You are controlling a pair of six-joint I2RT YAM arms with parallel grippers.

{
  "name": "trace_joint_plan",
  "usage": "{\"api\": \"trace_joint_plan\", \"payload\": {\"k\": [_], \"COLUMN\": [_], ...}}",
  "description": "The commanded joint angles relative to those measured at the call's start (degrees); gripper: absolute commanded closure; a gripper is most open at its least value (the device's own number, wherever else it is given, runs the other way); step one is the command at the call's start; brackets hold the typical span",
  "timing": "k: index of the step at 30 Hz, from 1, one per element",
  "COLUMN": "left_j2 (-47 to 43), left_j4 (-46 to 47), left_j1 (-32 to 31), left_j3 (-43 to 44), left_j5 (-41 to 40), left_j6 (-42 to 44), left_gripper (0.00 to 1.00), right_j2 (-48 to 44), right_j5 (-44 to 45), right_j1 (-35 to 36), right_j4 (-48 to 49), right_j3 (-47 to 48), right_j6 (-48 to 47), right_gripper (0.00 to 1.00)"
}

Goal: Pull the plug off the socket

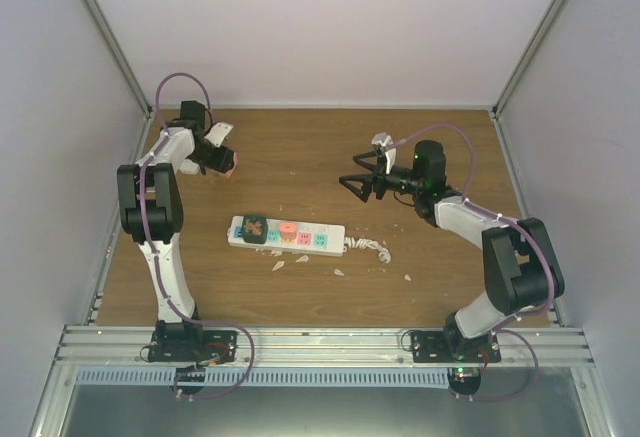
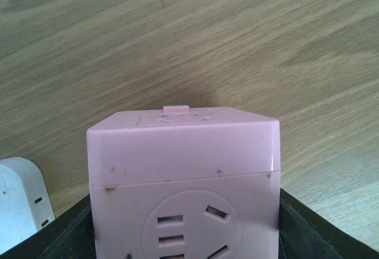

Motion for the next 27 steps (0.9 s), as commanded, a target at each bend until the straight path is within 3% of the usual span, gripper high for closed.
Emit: {"api": "trace_joint_plan", "payload": {"k": [1,12,20,27], "left_j2": [0.38,-4.7,-12.71,-21.0], "left_j4": [0.14,-1.02,0.5,-1.99], "left_j1": [0.51,0.6,0.6,-0.18], "left_j3": [1.56,0.92,-4.05,-8.9], "left_j5": [1.37,4.04,9.65,22.6], "left_j6": [-0.23,4.03,10.66,20.83], "left_gripper": [0.46,0.14,0.04,0.01], "right_j2": [0.81,2.45,4.57,7.51], "right_j5": [-1.88,-3.81,-5.65,-6.15], "right_j1": [0.27,0.54,2.46,5.57], "right_j4": [0.91,-2.09,-9.71,-18.97], "right_j3": [0.06,0.84,3.22,6.91], "right_j6": [-2.21,-7.87,-16.93,-26.71], "right_gripper": [0.0,0.0,0.01,0.0]}}
